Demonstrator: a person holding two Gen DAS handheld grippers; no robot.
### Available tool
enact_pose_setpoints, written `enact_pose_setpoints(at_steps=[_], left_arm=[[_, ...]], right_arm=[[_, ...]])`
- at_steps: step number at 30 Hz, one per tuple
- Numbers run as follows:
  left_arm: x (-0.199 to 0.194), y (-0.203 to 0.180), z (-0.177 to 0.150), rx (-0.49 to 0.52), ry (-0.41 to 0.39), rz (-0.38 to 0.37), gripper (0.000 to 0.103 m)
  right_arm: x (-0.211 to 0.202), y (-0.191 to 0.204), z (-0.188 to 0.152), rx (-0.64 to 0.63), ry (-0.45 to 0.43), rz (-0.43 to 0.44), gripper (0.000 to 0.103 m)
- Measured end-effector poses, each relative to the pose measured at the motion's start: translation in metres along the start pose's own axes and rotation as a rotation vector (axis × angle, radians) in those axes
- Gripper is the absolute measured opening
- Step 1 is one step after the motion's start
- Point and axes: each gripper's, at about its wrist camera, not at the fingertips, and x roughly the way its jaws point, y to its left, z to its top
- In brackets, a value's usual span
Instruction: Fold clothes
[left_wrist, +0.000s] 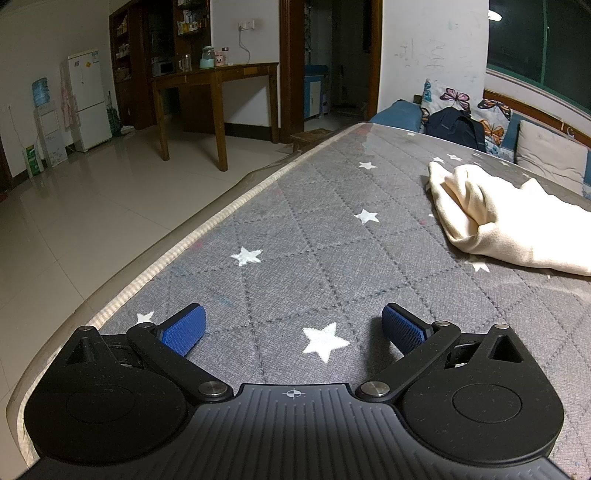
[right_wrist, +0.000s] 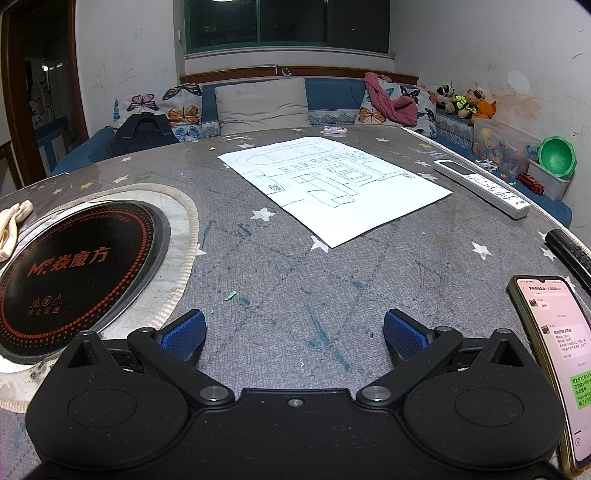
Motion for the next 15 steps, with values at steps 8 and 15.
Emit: enact_pose_setpoints(at_steps=[8,15], left_arm=[[-0.0001,0.0001,0.0000,0.000,0.000,0.000,0.103],[0.0001,-0.0006,0.0002,0.000,0.000,0.000,0.103]], right_arm=[[0.0000,0.0000,0.0000,0.000,0.000,0.000,0.103],[-0.0001,0.0000,0.0000,0.000,0.000,0.000,0.103]])
